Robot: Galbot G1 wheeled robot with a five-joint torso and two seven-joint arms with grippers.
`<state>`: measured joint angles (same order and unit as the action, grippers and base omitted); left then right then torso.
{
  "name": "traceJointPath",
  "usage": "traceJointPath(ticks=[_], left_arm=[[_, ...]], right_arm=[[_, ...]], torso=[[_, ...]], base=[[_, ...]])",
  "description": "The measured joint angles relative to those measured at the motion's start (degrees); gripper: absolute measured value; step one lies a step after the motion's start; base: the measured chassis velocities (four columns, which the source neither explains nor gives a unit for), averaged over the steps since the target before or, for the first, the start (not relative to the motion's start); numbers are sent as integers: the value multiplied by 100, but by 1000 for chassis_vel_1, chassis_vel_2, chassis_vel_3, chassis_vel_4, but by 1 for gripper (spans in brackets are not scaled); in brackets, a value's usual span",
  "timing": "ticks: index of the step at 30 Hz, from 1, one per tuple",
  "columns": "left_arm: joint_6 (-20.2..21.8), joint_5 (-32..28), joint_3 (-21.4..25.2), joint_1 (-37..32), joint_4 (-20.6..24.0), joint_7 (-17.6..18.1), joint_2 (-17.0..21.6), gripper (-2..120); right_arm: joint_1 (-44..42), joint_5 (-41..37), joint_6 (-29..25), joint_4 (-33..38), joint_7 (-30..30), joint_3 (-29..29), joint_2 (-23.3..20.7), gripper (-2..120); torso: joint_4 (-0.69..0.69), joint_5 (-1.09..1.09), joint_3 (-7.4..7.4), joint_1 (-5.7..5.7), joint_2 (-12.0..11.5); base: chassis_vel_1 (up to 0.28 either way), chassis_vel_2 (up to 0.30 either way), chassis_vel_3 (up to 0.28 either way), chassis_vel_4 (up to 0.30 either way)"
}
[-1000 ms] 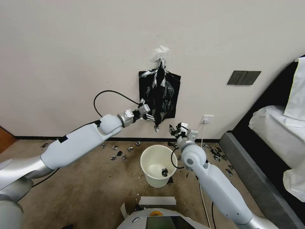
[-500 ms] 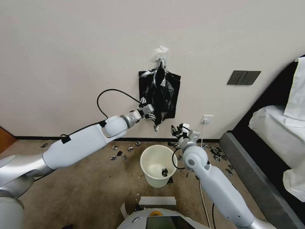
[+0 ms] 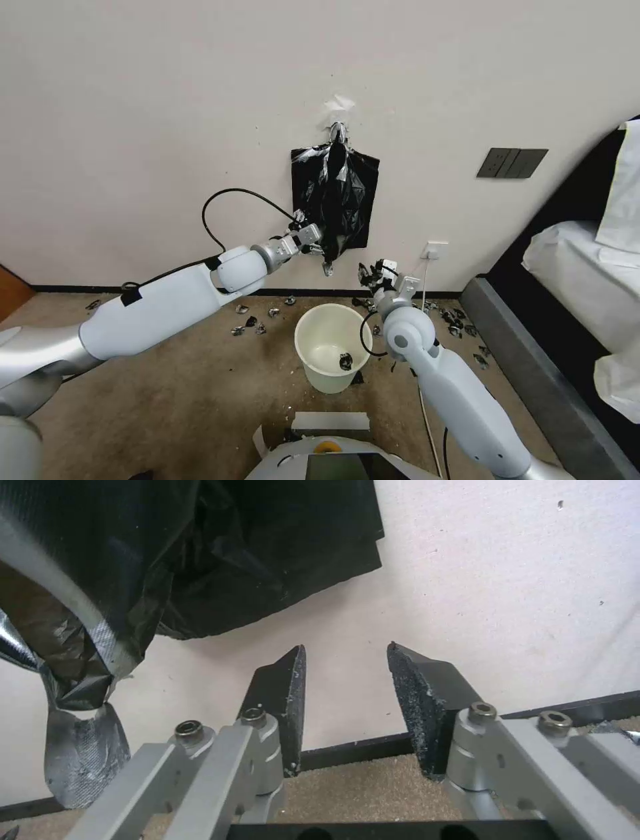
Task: Place a trash bag onto the trash bin.
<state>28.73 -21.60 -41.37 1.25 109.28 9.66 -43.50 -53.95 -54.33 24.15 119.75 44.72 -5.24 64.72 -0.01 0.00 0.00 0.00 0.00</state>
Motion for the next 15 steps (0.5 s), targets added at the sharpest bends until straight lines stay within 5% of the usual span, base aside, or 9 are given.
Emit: traceJointPath(ticks=[11,15], left_arm=[[461,0,-351,337,-137,312,-388,81],[964,-8,-466,477,47,560,-540,80]], right_arm=[[-81,19,-65,-27,-71,-100,12,32],[-102,21,-82,-30,-78,-154,18,32]], torso=[[0,0,0,0,0],[1,1,0,0,0]], base=[[0,0,0,0],[0,0,0,0]])
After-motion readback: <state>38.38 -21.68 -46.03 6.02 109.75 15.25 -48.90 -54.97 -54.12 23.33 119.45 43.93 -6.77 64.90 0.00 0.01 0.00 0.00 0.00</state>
